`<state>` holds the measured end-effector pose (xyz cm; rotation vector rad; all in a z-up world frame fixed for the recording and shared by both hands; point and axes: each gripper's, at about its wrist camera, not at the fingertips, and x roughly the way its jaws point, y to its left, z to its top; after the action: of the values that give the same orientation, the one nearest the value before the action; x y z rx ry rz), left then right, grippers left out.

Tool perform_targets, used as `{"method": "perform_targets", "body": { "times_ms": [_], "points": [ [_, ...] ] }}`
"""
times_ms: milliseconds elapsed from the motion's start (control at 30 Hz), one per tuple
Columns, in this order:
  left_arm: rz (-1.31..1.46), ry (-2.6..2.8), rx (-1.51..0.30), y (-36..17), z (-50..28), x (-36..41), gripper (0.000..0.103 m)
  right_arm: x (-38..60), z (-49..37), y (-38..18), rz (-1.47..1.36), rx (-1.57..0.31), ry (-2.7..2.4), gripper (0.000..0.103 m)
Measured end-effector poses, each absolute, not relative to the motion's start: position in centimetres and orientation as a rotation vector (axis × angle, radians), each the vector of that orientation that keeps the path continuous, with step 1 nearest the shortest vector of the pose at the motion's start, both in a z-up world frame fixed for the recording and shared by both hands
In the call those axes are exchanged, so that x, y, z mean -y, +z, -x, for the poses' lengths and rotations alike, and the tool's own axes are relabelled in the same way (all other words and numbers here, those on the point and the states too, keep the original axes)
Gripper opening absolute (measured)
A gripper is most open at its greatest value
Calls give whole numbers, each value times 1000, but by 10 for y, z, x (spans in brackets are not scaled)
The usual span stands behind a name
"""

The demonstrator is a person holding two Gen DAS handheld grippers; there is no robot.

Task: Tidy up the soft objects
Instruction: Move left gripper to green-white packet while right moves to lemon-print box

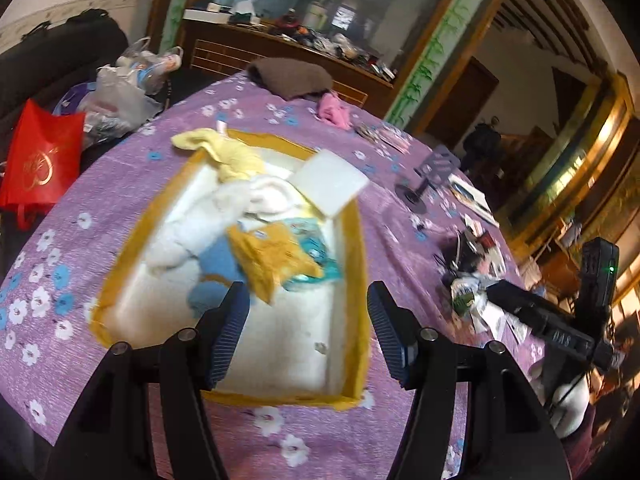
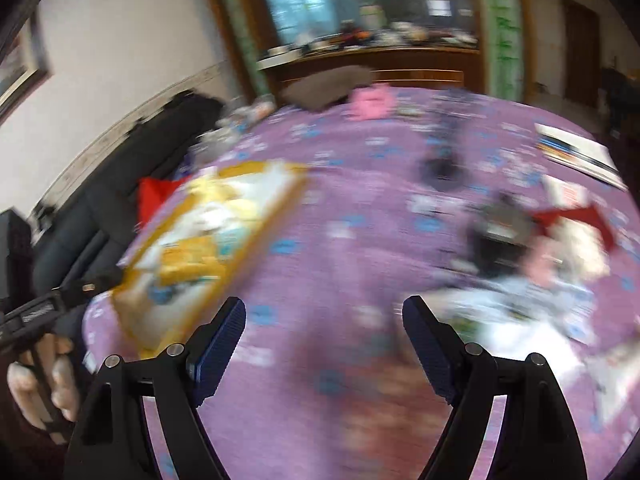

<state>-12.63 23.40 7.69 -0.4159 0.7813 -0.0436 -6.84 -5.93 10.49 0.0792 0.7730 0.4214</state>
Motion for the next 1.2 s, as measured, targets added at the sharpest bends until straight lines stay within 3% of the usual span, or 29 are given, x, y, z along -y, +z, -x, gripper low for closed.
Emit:
{"method": "perform_targets", "body": {
  "times_ms": [333,833,933,1200],
  "points": [
    [311,-155,-853,72,114,-162,60,237,68,97,-381,-759,125,83],
    [212,-192,-897,74,117,-117,60,165,1,45,-424,-958,419,83],
    [210,-197,-903,71,115,-115,60,158,8,44,-519,-1026,640,79],
    [205,-237,-932,61,114,-106,60,186,32,67,-303,-914,380,82]
  ]
}}
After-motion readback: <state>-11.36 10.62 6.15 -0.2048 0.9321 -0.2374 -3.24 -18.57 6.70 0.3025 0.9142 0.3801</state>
